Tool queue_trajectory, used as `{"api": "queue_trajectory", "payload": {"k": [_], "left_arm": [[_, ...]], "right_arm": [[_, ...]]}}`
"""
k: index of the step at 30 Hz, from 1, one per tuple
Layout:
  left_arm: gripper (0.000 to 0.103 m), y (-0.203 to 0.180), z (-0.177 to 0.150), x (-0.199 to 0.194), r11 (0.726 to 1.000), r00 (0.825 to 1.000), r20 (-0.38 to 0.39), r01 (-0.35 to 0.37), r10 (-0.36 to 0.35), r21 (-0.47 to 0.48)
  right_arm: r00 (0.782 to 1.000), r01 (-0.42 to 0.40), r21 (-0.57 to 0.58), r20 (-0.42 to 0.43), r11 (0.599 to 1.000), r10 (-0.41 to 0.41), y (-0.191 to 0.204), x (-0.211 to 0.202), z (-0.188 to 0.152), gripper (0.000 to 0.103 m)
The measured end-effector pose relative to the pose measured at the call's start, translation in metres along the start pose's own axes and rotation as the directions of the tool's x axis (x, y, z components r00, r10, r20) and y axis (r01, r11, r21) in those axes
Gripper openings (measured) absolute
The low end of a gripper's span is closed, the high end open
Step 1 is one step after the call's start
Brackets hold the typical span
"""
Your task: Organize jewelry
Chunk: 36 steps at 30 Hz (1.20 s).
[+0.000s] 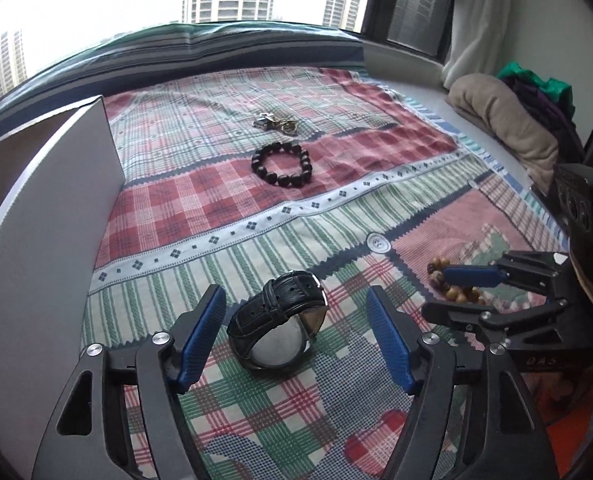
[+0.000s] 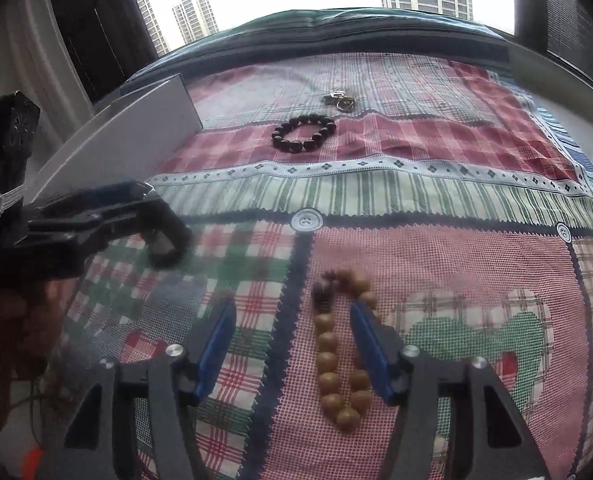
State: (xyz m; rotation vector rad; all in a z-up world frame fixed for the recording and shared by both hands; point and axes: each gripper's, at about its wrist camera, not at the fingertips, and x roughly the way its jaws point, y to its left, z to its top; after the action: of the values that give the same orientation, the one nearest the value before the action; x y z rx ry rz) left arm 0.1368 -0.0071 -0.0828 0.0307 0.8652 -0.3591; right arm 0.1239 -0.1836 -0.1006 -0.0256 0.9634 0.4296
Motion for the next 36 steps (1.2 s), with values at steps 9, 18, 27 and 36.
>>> {"api": "queue_trajectory", "payload": {"k": [9,18,27,36], "left_arm": [[0.022,0.001,-0.012,-0.012,1.000,0.999,-0.035,-0.003,0.004,0.027],[0.019,0.004,-0.018,-0.014,1.000,0.999,-0.041,-0.004,0.003,-0.026],[0.021,0.003,-0.012,0.006,0.998,0.997,-0.071,0.004,-0.009,-0.065],[0.016,-0.006,-0.011,-0.039,0.992,0.999,-0.034,0.011,-0.016,-0.127]], "right_arm": [[0.997,0.070,0.018,-0.042,0.997,-0.069,-0.007,0.018,0.011,0.014],[0.999,-0.037,0.113,0.033,0.993,0.034,-0.017,-0.026,-0.001,0.015],[0.986,-0.163,0.245,0.061,0.956,0.152,-0.039,-0.038,-0.008,0.015],[0.970,-0.239,0.270,0.106,0.933,0.218,-0.037,-0.059,0.002,0.015]]}}
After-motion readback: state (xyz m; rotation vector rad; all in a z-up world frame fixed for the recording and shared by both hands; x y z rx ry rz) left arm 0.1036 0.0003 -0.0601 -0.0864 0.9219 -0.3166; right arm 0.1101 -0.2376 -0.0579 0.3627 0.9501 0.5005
